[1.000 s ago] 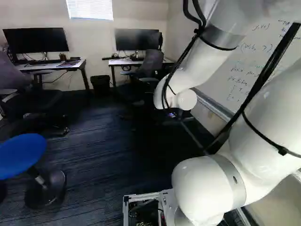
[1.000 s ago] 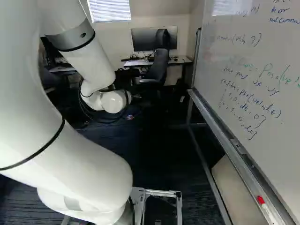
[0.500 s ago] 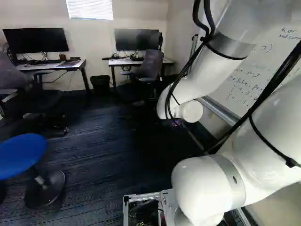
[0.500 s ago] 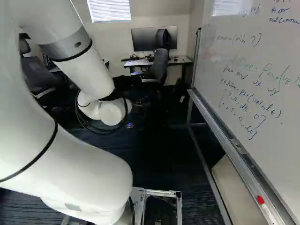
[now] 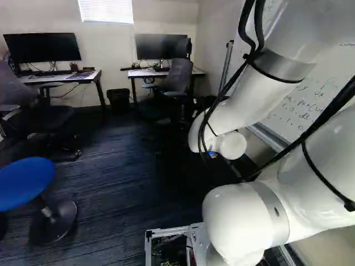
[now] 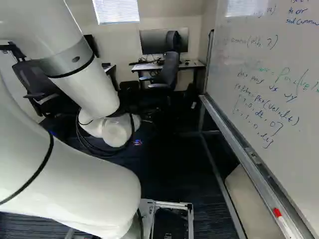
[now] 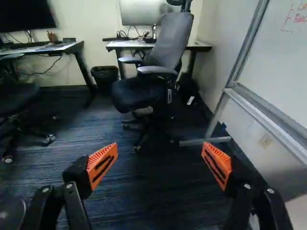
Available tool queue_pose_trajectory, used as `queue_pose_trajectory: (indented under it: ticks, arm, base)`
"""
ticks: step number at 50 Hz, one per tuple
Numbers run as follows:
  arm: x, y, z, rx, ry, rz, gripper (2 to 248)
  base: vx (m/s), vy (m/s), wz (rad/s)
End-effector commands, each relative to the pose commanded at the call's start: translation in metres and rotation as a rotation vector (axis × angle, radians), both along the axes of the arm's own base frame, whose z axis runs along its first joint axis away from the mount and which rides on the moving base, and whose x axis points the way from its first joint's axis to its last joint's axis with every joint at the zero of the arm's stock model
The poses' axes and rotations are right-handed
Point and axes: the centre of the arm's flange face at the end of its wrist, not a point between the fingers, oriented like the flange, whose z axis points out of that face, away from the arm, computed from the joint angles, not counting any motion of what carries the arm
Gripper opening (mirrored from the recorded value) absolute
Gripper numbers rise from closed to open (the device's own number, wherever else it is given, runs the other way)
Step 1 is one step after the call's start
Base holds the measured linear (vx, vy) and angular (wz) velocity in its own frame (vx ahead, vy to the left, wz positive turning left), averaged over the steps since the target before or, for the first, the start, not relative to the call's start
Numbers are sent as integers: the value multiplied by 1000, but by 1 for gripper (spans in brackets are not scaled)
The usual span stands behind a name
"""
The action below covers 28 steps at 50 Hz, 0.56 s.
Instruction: Open the door and move inside
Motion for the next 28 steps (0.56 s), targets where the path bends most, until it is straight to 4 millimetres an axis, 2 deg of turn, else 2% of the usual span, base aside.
queue_pose_trajectory:
  ticks: [28]
  arm:
    - [-10, -2, -5, 3, -4, -12, 247]
  base:
    - [0, 0, 0]
